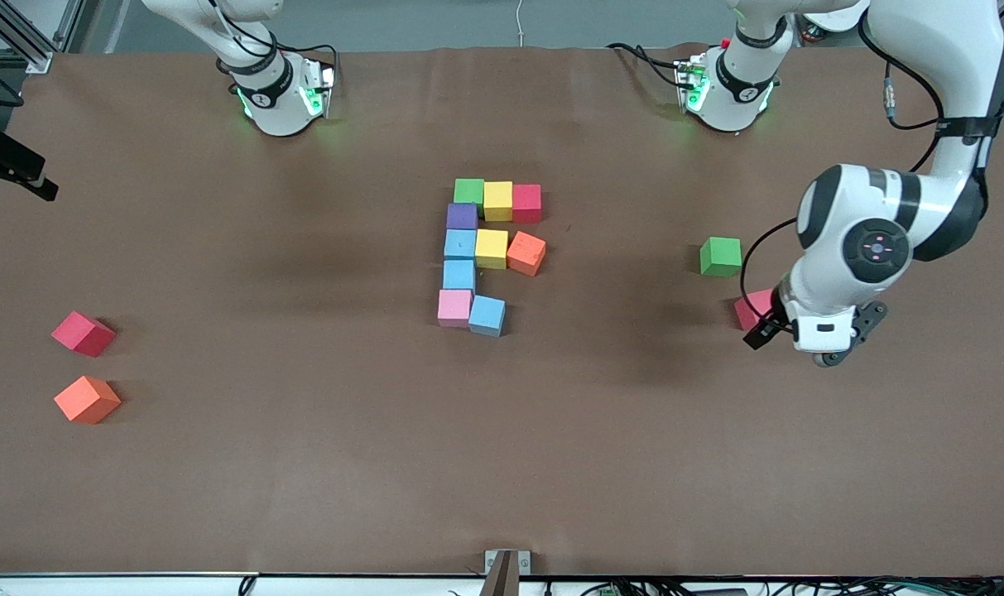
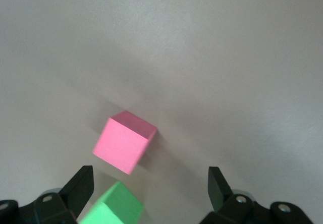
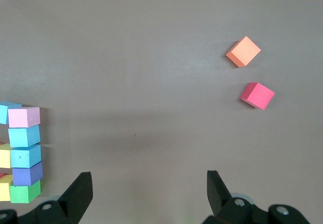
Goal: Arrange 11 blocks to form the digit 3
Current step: 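Move the left gripper to the pink cube and grasp it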
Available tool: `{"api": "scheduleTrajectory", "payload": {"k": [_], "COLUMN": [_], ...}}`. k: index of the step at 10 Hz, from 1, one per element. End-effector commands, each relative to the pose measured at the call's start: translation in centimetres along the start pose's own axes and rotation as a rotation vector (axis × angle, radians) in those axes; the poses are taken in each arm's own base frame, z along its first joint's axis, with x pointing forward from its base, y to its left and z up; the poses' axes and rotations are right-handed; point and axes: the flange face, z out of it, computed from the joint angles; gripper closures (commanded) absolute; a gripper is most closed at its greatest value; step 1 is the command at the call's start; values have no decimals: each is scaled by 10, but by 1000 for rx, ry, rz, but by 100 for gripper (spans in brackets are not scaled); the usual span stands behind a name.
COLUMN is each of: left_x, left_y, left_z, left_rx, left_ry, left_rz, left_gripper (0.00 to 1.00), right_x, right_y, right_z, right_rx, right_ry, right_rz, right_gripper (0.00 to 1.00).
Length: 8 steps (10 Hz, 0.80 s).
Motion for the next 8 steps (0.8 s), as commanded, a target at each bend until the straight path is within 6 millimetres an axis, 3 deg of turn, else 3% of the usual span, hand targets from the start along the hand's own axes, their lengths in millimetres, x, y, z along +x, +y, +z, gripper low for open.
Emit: {"api": "scheduleTrajectory", "payload": {"k": [1,4,8], "left_x": [-3,-6,-7], "left_y": [-27,-31,-43], "left_z": [32,81,110], "left_rx": [-26,-54,-53], "left_ry": [-31,-21,-20], "left_rz": [117,186,257], "left_gripper": [0,0,0], "right_x": [-5,-4,-6], "right_y": [2,0,-2], "right_z": [-4,-2,-2], "right_rx": [7,8,7], "right_ry": [2,-6,-12], "right_rz": [-4,-9,-12], "right_gripper": [0,0,0]}}
